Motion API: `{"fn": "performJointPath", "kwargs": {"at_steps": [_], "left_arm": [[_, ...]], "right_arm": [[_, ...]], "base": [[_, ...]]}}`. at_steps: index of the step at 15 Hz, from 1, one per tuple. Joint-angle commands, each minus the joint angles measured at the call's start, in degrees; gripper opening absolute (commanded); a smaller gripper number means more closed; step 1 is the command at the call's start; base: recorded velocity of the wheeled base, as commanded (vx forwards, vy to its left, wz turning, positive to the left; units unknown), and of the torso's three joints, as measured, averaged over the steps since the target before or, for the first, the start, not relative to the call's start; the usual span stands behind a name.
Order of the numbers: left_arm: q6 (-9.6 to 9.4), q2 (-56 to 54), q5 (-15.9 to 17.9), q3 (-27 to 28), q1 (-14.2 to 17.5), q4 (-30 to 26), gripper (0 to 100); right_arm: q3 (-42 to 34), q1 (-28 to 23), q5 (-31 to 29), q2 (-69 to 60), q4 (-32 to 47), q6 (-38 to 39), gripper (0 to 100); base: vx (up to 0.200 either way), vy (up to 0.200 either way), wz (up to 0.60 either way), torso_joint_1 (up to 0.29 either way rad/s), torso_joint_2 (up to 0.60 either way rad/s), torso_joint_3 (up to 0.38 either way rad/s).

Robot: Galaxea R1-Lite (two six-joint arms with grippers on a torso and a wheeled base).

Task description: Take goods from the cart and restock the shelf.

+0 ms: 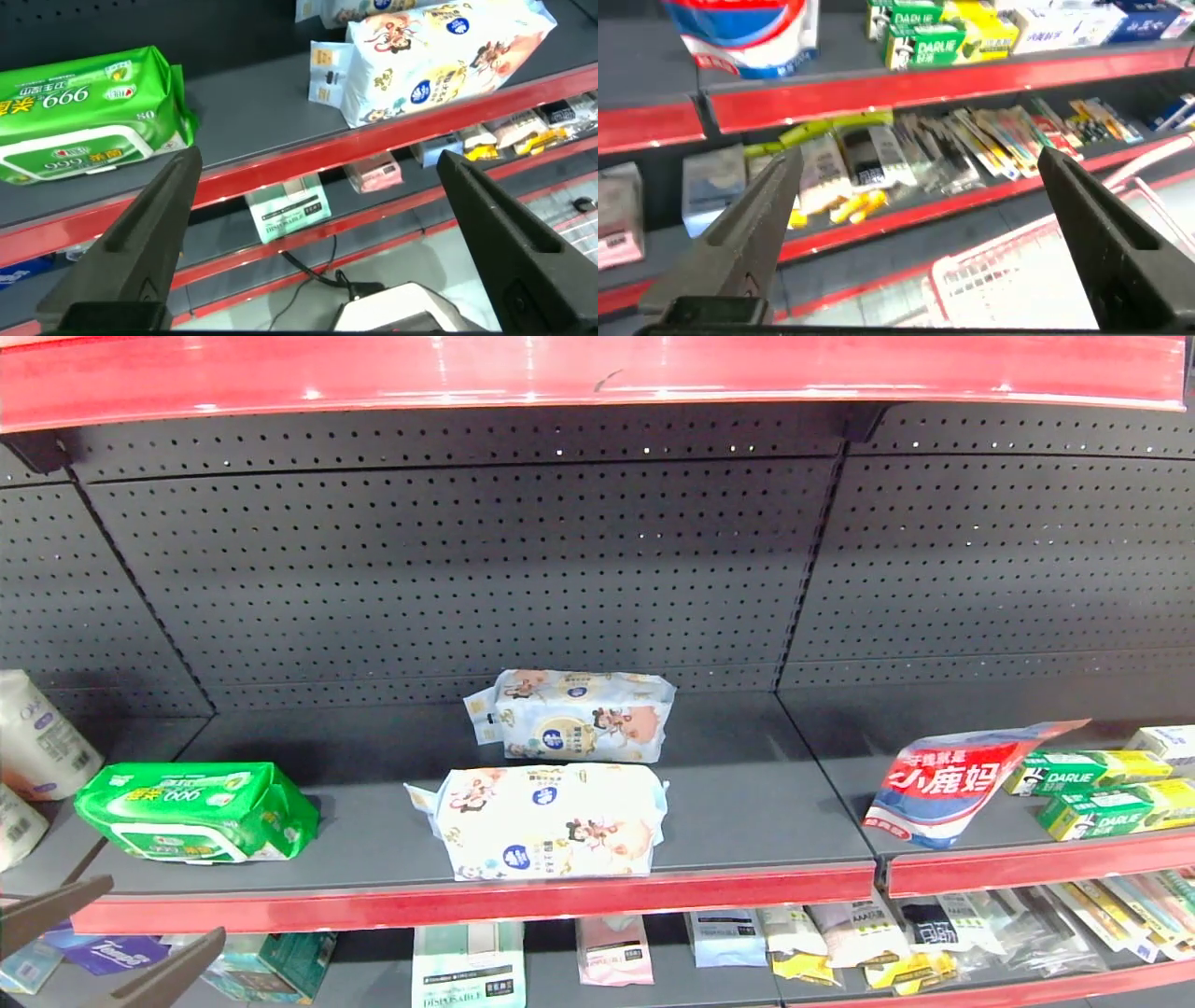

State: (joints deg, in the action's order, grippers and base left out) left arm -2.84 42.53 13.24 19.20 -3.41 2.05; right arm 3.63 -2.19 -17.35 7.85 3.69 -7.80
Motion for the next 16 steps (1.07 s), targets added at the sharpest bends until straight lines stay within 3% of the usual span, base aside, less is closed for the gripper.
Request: {"fn": "performJointPath", "kwargs": {"at_steps": [1, 3, 16], "left_arm": [[0.03, 0.2, 0.4, 0.0, 0.0, 0.7, 100], [0.03, 1.4, 1.0, 0.0, -0.3, 2.4, 100], [0.47, 16.3, 1.1, 0.4, -0.6, 15.8, 100]], "right_arm": [[-0.6, 2.7, 8.3, -7.0, -0.7, 0.7, 100], [-0.9, 2.5, 16.5, -7.5, -1.1, 2.4, 100], [-3.6, 2.3, 17.6, -7.7, -3.9, 6.7, 100]], "base": [[0.0, 0.0, 0.0, 0.0, 0.0, 0.0], [0.0, 0.0, 0.0, 0.0, 0.0, 0.0], [0.0, 0.0, 0.0, 0.0, 0.0, 0.0]]}}
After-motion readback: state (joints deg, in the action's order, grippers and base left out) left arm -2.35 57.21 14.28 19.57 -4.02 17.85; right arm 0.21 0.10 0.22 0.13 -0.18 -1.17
